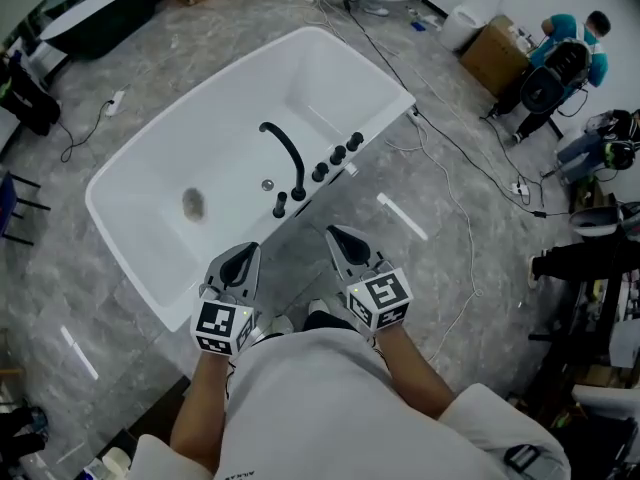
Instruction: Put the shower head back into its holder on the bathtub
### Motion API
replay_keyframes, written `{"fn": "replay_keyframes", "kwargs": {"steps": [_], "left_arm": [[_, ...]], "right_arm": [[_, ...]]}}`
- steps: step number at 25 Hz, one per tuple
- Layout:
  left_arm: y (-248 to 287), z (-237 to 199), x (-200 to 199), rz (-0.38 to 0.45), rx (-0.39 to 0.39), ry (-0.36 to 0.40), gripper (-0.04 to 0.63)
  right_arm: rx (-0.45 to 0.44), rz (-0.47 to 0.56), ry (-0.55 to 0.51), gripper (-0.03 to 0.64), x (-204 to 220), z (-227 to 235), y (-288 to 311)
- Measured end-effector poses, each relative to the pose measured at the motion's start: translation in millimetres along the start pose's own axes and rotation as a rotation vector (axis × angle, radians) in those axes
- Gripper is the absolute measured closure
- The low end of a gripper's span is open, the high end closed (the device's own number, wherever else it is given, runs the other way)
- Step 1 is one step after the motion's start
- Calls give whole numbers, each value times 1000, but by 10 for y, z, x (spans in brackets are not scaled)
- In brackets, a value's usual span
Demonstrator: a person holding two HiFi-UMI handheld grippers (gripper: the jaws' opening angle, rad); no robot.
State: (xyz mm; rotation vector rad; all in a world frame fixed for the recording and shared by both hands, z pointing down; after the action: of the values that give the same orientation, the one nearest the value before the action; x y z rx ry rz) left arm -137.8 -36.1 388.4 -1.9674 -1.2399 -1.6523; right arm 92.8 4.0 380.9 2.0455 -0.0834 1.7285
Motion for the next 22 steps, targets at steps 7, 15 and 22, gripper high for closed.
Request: {"fn": "replay_keyframes", "kwargs": {"steps": [7,15,22], "left_arm": [[12,269,-175,42,-25,-12,583],[33,520,-349,105,-87,-15,583],[46,618,-294,97,-133,-21,583]], "right_arm": [[-30,37,15,598,-118,102,-257],[-115,76,-25,598,-264,206,-394],[-167,81,-31,598,-248,251,-410]]}}
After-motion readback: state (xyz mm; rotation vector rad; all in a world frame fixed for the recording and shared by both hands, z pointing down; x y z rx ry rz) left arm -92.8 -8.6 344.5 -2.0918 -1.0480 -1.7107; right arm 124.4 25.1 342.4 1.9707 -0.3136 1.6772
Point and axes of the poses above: the fingertips, and each gripper's own axes: y forward along the fingers, z to its right, x out of its underside, the point moved 9 cm from there along -y, backward along the fingers, and after that the axes turned 11 degrees about -y, right-handed, at the moved point
